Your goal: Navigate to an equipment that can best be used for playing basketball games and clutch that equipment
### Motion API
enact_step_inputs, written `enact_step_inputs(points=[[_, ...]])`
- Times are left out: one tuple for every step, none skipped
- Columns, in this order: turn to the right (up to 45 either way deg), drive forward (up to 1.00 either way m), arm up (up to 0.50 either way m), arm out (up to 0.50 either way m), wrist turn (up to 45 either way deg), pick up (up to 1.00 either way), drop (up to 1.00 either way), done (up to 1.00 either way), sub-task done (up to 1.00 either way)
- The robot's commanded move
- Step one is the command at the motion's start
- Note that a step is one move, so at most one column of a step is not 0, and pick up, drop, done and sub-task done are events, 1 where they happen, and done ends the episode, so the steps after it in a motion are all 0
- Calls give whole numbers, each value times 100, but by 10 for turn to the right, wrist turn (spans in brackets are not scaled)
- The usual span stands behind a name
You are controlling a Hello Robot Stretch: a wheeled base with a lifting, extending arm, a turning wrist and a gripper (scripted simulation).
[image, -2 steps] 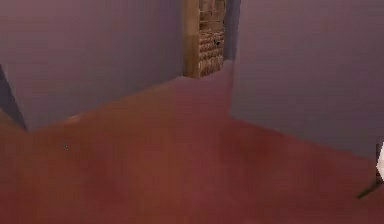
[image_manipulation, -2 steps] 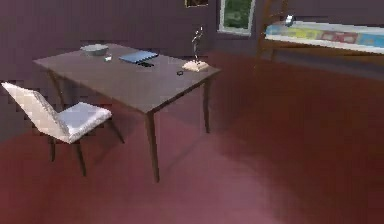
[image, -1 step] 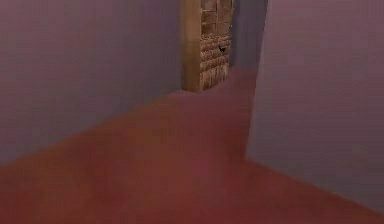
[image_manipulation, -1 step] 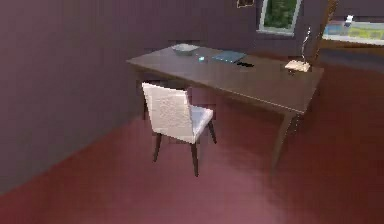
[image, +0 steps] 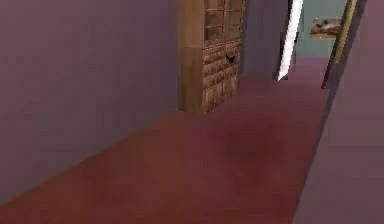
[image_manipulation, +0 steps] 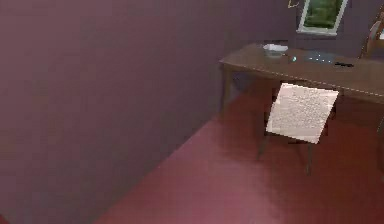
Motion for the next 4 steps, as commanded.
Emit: enact_step_inputs(points=[[0,90,0,0,0,0,0,0,0],[330,0,0,0,0,0,0,0,0],[0,100,0,0,0,0,0,0,0],[0,100,0,0,0,0,0,0,0]])
